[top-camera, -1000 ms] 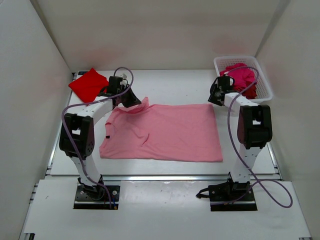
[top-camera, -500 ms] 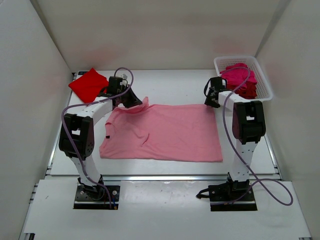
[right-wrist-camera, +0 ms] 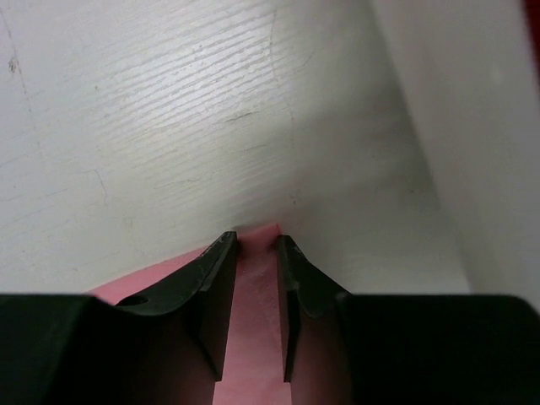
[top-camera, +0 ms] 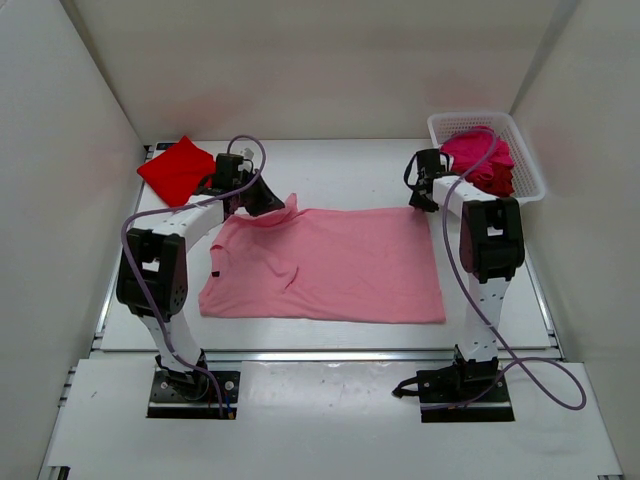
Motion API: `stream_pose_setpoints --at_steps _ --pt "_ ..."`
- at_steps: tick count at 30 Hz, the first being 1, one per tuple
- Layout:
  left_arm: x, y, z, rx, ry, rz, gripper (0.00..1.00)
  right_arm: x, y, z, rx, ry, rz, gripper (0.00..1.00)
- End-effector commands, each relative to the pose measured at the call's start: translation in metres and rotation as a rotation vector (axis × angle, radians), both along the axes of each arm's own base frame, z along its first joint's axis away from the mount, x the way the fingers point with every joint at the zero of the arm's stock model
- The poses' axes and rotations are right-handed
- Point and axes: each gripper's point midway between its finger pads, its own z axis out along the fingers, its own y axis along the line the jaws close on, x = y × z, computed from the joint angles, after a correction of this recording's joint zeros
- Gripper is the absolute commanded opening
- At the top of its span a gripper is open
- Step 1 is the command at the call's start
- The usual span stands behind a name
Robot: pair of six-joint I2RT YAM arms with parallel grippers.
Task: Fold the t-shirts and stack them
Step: Pick up the 1/3-folded T-shirt from the center of the board, then fold the 1/3-folded T-shirt at the center of the board.
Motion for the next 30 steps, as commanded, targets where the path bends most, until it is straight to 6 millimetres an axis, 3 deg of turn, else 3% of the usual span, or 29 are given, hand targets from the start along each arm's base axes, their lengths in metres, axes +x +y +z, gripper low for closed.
stream_pose_setpoints --at_steps 1,6,9,13,14,17,21,25,30 --pt "-0.003 -0.008 0.033 -0.040 -0.079 -0.023 0.00 0.009 -0.013 0.006 0.010 -0.017 -0.063 0.22" --pt "-0.001 -0.007 0.037 -0.053 -0.082 -0.019 0.00 0.007 -0.009 0.009 0.012 -0.025 -0.045 0.00" --pt "0.000 -0.001 0.043 -0.059 -0.085 -0.007 0.00 0.007 -0.003 0.017 0.025 -0.034 -0.041 0.00" --pt "-0.004 0.026 0.050 -0.052 -0.066 0.043 0.00 0.000 0.009 0.055 0.023 -0.083 -0.008 0.00" --pt "-0.005 0.030 0.061 -0.068 -0.087 0.049 0.00 -0.006 0.011 0.061 0.023 -0.076 0.001 0.00" --pt "-0.011 0.051 0.062 -0.054 -0.075 0.082 0.00 -0.024 0.012 0.075 0.032 -0.051 0.020 0.00" --pt "-0.022 0.072 0.073 -0.017 -0.076 0.113 0.00 -0.055 0.002 0.073 0.068 -0.019 0.017 0.00" --pt "-0.043 0.074 0.060 -0.033 -0.041 0.118 0.00 -0.088 -0.005 0.068 0.162 0.015 0.003 0.00" --pt "-0.064 0.075 0.059 0.029 -0.036 0.105 0.00 -0.117 -0.012 0.067 0.188 0.037 0.017 0.00"
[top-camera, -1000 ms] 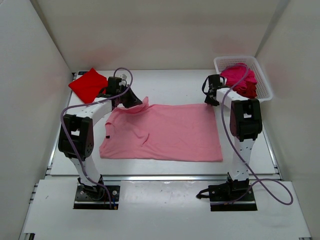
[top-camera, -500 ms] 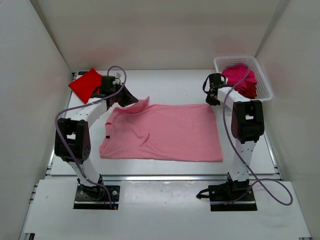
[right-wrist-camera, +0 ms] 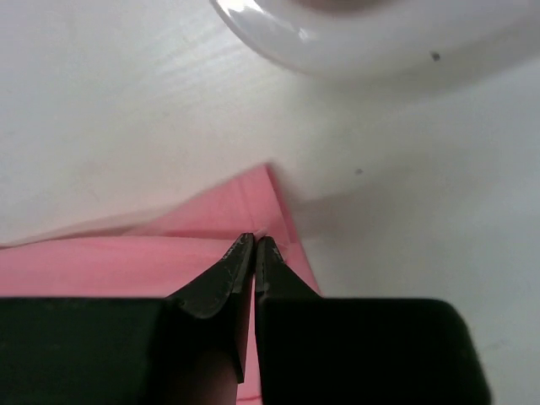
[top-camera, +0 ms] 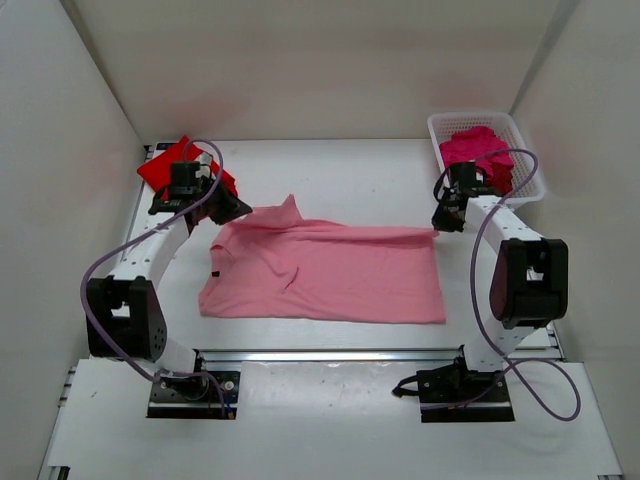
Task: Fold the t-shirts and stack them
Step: Fold the 1/3-folded T-shirt at the center of the board.
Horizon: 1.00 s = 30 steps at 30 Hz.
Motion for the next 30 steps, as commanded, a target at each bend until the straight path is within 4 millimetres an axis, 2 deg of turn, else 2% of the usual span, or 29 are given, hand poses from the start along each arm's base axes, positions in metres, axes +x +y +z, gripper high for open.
stream_pose_setpoints --at_steps 1,3,4,7,8,14,17,18,22,25,30 --pt "-0.021 0.003 0.008 0.055 -0.008 -0.019 0.00 -0.013 0.000 0.010 0.035 -0.020 0.031 0.00" --pt "-0.031 0.000 0.012 0.064 -0.021 -0.028 0.00 -0.018 0.007 0.004 0.069 -0.011 0.059 0.00" --pt "-0.035 0.000 0.013 0.074 -0.026 -0.033 0.00 -0.020 -0.003 0.001 0.071 -0.002 0.040 0.00" --pt "-0.049 0.001 0.007 0.107 -0.010 -0.031 0.00 -0.011 -0.001 0.004 0.077 -0.025 0.066 0.00" --pt "-0.052 0.005 0.005 0.118 0.001 -0.022 0.00 -0.009 -0.001 -0.002 0.079 -0.013 0.070 0.00" --pt "-0.052 0.014 0.036 0.100 -0.022 0.030 0.00 0.011 0.011 0.009 0.085 -0.052 0.114 0.01" --pt "-0.063 0.024 0.037 0.129 0.000 0.066 0.00 0.011 0.010 0.007 0.081 -0.042 0.118 0.00" --pt "-0.069 0.029 0.031 0.159 0.030 0.083 0.00 0.008 0.012 0.004 0.083 -0.033 0.131 0.00" --pt "-0.087 0.044 0.028 0.206 0.057 0.120 0.00 0.005 0.017 0.009 0.104 -0.052 0.156 0.00" --pt "-0.101 0.045 0.032 0.224 0.070 0.121 0.00 0.006 0.011 0.011 0.082 -0.057 0.159 0.01" --pt "-0.133 0.056 0.015 0.289 0.120 0.138 0.00 0.001 0.004 0.017 0.105 -0.082 0.146 0.00"
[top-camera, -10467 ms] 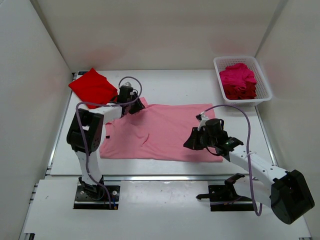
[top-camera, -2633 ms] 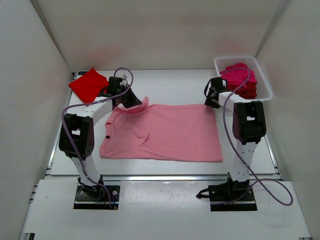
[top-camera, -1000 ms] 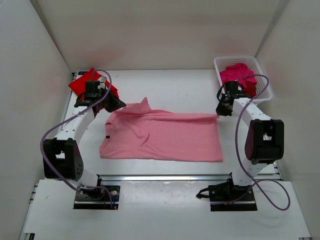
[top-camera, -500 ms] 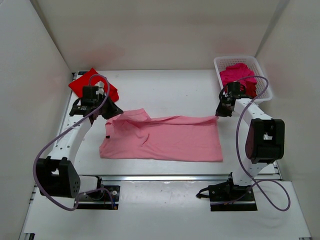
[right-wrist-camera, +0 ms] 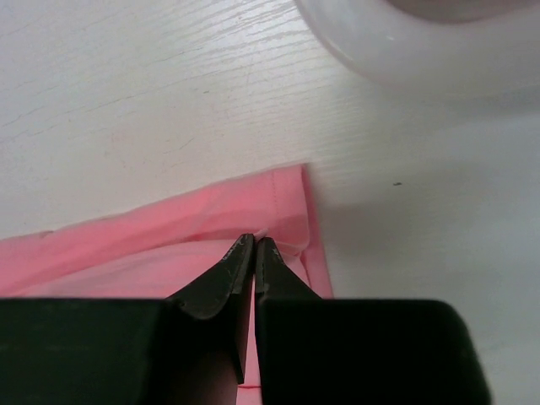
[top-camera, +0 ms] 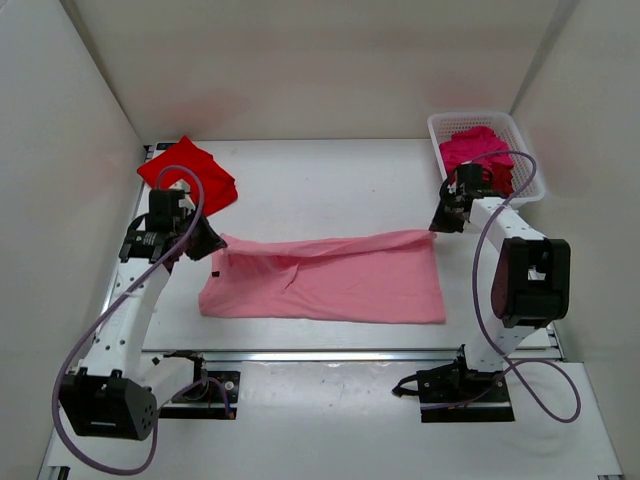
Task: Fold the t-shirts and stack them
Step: Fold the 1/3-folded T-shirt at the center of the board.
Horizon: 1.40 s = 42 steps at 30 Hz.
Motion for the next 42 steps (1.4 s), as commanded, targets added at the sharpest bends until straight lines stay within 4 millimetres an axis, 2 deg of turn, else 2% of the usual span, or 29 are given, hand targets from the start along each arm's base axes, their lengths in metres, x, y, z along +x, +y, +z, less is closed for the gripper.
stream_pose_setpoints --at_steps 1,5,10,17,20,25,30,32,36,38,40,41,42 --pt "-0.029 0.013 -0.014 0.066 0.052 0.023 0.00 0.004 -0.007 0.021 0.005 -0.080 0.005 0.00" --pt "-0.043 0.015 -0.026 0.090 0.076 0.021 0.00 -0.002 -0.007 0.014 0.004 -0.063 0.013 0.00" --pt "-0.068 0.015 -0.050 0.087 0.138 0.016 0.00 -0.014 -0.002 0.005 0.017 -0.036 0.029 0.00" --pt "-0.095 0.016 -0.077 0.076 0.222 0.034 0.01 -0.014 -0.001 0.002 0.010 -0.026 0.029 0.00" --pt "-0.101 0.021 -0.084 0.094 0.250 0.057 0.02 -0.024 0.001 -0.007 0.003 -0.008 0.025 0.00" --pt "-0.108 0.022 -0.089 0.100 0.295 0.074 0.07 -0.030 0.003 -0.010 0.002 -0.009 0.028 0.00" --pt "-0.101 0.024 -0.080 0.108 0.275 0.091 0.34 -0.044 -0.002 -0.012 -0.032 0.019 0.028 0.00" --pt "-0.088 0.025 -0.060 0.110 0.218 0.106 0.36 -0.047 -0.005 -0.008 -0.042 0.009 0.017 0.01" --pt "-0.063 0.021 -0.036 0.091 0.154 0.114 0.34 -0.054 -0.009 0.003 -0.061 -0.033 0.002 0.02" --pt "-0.054 0.019 -0.032 0.065 0.146 0.127 0.35 -0.062 -0.008 0.003 -0.069 -0.016 0.011 0.02" --pt "-0.042 0.015 -0.030 0.037 0.128 0.129 0.35 -0.075 -0.010 -0.006 -0.073 0.010 0.007 0.02" --pt "-0.037 0.013 -0.028 0.029 0.116 0.131 0.35 -0.080 -0.011 -0.010 -0.082 0.023 0.000 0.03" --pt "-0.032 0.012 -0.028 0.020 0.114 0.136 0.36 -0.082 -0.015 -0.010 -0.089 0.018 -0.012 0.10"
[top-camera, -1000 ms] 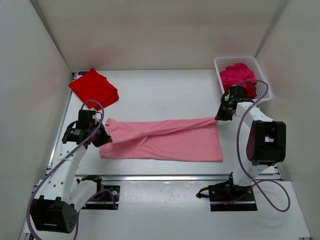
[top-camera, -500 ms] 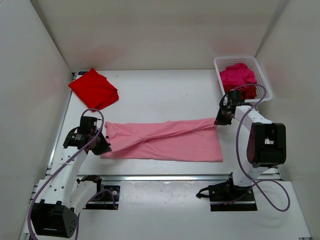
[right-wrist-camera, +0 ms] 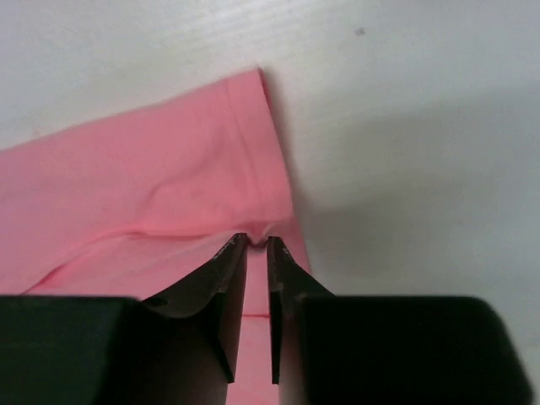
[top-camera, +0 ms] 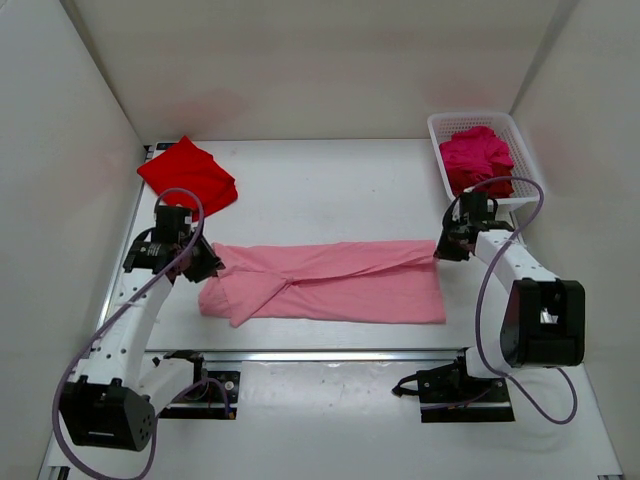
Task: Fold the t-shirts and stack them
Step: Fold the 1/3-folded T-shirt at the center of the board.
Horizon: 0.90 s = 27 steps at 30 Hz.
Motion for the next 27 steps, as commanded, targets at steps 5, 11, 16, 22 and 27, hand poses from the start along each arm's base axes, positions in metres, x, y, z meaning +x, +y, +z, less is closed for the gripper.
stream_pose_setpoints --at_steps 5,11,16,22,27 --pt "0.051 -0.012 0.013 -0.072 -0.093 0.025 0.40 -0.024 -0.018 0.000 -0.049 0.021 -0.039 0.33" --pt "0.084 -0.009 -0.004 -0.064 -0.082 0.035 0.42 -0.013 0.035 0.030 0.037 -0.059 0.091 0.19" --pt "0.098 0.017 -0.021 0.019 -0.024 0.079 0.43 -0.011 0.135 0.052 0.180 -0.076 0.325 0.01" --pt "0.110 0.033 -0.055 0.072 0.069 0.090 0.47 -0.011 0.217 0.074 0.287 -0.105 0.508 0.00" --pt "0.118 0.043 -0.077 0.009 0.069 0.139 0.48 -0.016 0.285 0.079 0.359 -0.097 0.675 0.04"
